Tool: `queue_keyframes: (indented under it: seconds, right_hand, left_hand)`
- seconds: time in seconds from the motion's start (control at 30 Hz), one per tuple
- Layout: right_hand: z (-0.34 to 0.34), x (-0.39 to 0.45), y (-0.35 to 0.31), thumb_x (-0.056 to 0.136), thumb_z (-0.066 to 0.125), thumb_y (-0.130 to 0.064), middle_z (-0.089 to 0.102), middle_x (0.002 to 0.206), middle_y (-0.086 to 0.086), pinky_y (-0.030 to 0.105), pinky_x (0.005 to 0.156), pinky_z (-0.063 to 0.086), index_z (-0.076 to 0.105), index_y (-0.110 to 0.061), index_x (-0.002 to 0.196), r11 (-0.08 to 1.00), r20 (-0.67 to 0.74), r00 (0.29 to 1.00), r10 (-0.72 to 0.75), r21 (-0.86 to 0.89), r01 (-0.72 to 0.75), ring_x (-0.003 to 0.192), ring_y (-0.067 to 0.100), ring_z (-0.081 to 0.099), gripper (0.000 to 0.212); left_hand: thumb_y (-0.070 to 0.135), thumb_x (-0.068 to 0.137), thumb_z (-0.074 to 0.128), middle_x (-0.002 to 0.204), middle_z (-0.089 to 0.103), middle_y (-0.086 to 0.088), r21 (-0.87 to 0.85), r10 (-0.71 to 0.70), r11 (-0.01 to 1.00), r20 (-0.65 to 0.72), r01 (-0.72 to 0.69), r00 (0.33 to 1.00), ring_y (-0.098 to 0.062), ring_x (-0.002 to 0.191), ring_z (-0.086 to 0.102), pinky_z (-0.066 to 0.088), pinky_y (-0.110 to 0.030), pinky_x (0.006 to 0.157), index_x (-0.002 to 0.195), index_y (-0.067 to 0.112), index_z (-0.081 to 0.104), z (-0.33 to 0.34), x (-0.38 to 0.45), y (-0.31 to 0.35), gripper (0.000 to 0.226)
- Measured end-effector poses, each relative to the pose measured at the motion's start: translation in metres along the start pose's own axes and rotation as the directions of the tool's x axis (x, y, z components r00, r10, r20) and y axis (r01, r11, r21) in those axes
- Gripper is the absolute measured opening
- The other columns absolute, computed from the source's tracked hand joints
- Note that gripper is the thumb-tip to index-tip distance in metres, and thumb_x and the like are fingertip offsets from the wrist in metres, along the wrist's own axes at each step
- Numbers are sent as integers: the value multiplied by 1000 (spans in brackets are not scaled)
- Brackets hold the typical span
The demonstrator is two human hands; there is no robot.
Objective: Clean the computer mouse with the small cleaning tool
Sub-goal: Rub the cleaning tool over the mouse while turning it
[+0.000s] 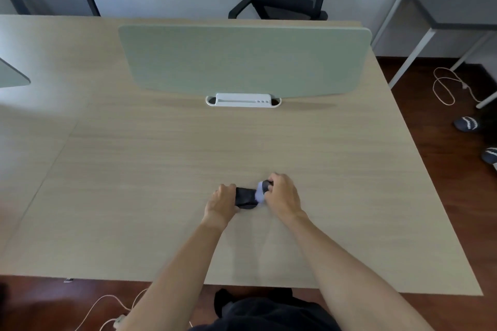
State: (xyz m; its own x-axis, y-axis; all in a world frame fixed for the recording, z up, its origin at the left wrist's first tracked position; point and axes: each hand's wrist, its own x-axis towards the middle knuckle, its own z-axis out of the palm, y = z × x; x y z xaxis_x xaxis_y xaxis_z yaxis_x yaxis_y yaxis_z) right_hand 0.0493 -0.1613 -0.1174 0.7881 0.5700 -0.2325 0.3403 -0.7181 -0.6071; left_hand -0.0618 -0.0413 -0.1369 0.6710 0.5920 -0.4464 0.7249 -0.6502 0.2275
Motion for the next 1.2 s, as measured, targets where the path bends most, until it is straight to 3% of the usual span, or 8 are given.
queue_keyframes:
  seconds: [0.23,0.37,0.47,0.63,0.77,0.9,1.07,1.2]
  right_hand:
    - [11,1,-6,83,51,-1,67,88,10,30,65,48,65,-7,88,983,254,964,-76,179,30,83,27,61,17]
    - [8,2,3,77,44,0,58,85,11,44,68,51,55,-4,80,999,98,995,-30,40,26,78,30,57,13]
    - [6,-1,-5,80,44,-2,56,77,9,35,60,41,51,-1,74,995,-9,1000,-24,102,25,72,27,52,9]
    - [14,8,-18,86,54,-7,61,78,9,28,61,42,63,-2,83,974,231,972,-46,226,-8,75,24,54,11]
    - [9,19,0,83,46,-5,63,82,17,38,66,48,57,3,80,985,89,989,116,121,-126,75,33,56,13]
    - [-3,18,6,75,45,-2,58,74,12,32,58,40,55,0,75,982,5,993,116,149,-115,66,25,49,11]
    - [6,3,6,78,50,-4,70,84,14,25,60,42,70,-8,86,970,292,954,-62,244,-12,70,19,54,22]
    - [6,1,26,76,44,-2,64,83,11,38,63,48,64,-8,79,997,153,988,-27,82,15,78,30,57,21]
  left_hand:
    - [16,79,70,110,60,-14,-52,-15,999,14,16,1000,-33,100,63,51,-38,74,112,7,58,-7,2,3,37]
    - [17,74,79,112,58,-13,-46,-31,998,44,33,999,-32,103,60,51,-37,75,113,7,55,-7,3,4,47]
    - [20,74,81,114,56,-12,-45,-42,998,46,44,998,-32,106,59,51,-38,79,115,8,53,-6,2,5,51]
    - [21,71,83,111,60,-12,-95,-35,995,30,37,999,-32,103,62,51,-38,78,115,10,55,-7,1,3,54]
    - [19,70,82,109,59,-12,-125,-29,992,12,31,999,-33,101,61,50,-37,73,113,8,55,-6,1,-1,51]
    - [17,70,81,109,58,-12,-136,-32,990,13,33,999,-33,100,60,47,-35,68,113,8,55,-7,0,1,51]
    - [14,65,80,105,60,-13,-177,-44,983,48,52,998,-33,95,62,48,-36,66,106,7,56,-10,2,2,48]
    - [12,71,78,108,58,-13,-136,-42,989,55,49,998,-33,100,60,46,-35,67,110,6,55,-10,2,2,45]
